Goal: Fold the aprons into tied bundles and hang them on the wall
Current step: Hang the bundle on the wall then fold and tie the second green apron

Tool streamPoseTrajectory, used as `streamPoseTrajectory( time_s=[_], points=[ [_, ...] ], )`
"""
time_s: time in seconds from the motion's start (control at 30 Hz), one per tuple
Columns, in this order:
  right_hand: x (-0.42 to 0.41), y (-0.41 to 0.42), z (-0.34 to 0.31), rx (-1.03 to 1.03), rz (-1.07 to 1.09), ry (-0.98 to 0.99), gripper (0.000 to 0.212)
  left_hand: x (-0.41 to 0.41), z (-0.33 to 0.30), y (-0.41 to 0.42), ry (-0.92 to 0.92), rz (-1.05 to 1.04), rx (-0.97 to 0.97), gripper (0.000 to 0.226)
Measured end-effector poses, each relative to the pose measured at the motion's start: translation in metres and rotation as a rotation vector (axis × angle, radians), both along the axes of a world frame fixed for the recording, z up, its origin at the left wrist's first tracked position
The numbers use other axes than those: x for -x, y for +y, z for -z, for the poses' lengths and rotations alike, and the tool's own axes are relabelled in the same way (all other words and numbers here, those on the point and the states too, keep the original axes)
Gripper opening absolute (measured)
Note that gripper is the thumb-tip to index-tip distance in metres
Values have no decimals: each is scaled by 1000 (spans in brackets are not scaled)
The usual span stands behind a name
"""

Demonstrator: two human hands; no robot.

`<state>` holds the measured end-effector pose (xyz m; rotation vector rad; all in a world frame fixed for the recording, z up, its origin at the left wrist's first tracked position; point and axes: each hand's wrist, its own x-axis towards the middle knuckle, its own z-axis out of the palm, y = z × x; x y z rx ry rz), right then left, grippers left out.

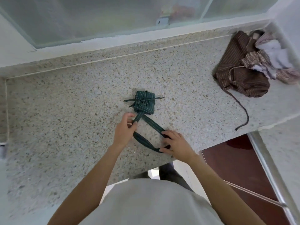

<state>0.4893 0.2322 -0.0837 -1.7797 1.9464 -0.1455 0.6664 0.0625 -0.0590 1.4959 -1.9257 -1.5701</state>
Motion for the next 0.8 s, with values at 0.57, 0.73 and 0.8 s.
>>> streamPoseTrajectory(
  time_s=[0.57, 0.73, 0.8],
  points=[
    [62, 122, -200, 526, 778, -952, 34, 134, -111, 117, 260, 570, -75, 14],
    [109, 206, -241, 538, 718, -888, 6, 183, -151, 203, 303, 916, -119, 27],
    [127, 240, -251, 531, 707, -804, 11, 207, -157, 233, 300, 903, 26, 16]
  ],
)
